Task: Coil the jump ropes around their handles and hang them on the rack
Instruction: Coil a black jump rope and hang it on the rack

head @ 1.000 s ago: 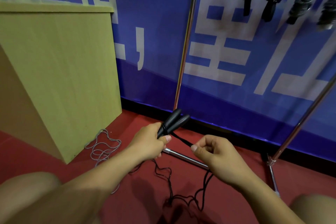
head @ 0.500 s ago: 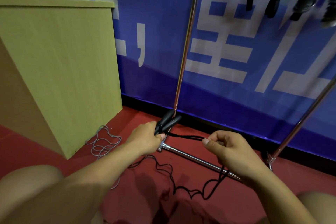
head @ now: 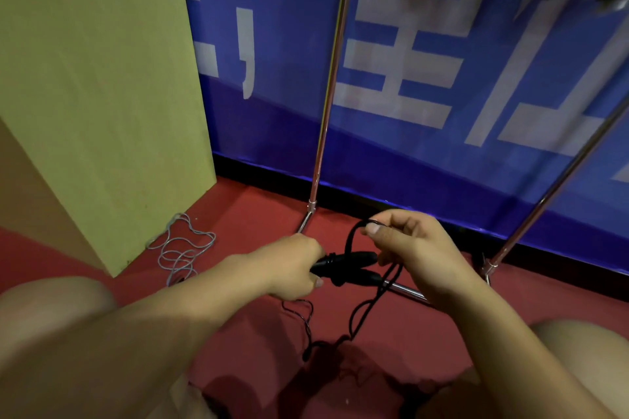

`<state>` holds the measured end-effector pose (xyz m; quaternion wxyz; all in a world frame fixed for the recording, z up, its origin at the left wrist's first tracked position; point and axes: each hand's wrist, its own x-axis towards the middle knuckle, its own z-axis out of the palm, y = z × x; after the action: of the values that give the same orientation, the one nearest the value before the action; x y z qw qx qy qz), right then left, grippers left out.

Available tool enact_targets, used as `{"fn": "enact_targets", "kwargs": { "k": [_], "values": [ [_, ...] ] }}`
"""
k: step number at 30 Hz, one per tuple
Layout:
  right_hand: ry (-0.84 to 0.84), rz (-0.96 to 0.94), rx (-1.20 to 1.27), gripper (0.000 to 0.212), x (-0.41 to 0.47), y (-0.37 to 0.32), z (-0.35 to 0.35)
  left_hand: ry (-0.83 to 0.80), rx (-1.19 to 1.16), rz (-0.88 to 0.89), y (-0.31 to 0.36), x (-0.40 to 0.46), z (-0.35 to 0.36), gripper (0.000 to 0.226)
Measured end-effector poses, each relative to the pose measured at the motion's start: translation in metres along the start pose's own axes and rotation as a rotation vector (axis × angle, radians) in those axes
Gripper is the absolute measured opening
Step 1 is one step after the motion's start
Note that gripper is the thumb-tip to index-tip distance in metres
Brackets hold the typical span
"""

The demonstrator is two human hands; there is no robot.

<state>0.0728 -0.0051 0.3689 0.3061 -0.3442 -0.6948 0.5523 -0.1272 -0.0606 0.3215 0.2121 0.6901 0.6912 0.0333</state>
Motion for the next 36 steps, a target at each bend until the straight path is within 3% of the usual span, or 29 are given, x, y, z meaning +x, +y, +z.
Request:
{"fn": "enact_targets", "kwargs": {
  "k": [5,11,14,18,20,23,25,28,30,36],
  "values": [
    [0.062,0.012,-0.035,0.016,0.007,0.004,-0.003,-0.044,0.045,0.127,0.014,-0.004,-0.002,0.018],
    [0.203,-0.048,-0.328,0.019,0.015,0.009,-0.009,-0.027,0.029,0.224,0.016,-0.01,-0.005,0.017],
    [0.244,-0.054,-0.415,0.017,0.018,0.012,-0.011,-0.011,-0.016,0.252,0.02,-0.016,-0.011,0.029],
    [0.2,0.05,-0.257,0.012,0.018,0.011,-0.012,-0.086,-0.202,0.317,0.021,-0.025,-0.017,0.021],
    [0.157,0.153,-0.019,0.003,0.017,0.009,-0.014,-0.184,-0.442,0.361,0.022,-0.031,-0.02,0.009],
    [0.156,0.225,0.21,0.012,0.019,0.009,-0.013,-0.222,-0.742,0.403,0.024,-0.038,-0.026,0.014],
    [0.181,0.19,0.171,0.014,0.02,0.011,-0.01,-0.159,-0.831,0.434,0.025,-0.04,-0.031,0.018],
    [0.134,0.113,-0.141,0.017,0.018,0.015,-0.009,-0.074,-0.967,0.453,0.026,-0.041,-0.037,0.02],
    [0.117,0.122,-0.112,0.004,0.017,0.014,-0.006,-0.026,-1.035,0.45,0.026,-0.041,-0.04,0.021],
    [0.01,0.159,-0.033,0.027,0.01,0.015,0.008,0.075,-1.113,0.419,0.023,-0.039,-0.042,0.036]
  ]
}}
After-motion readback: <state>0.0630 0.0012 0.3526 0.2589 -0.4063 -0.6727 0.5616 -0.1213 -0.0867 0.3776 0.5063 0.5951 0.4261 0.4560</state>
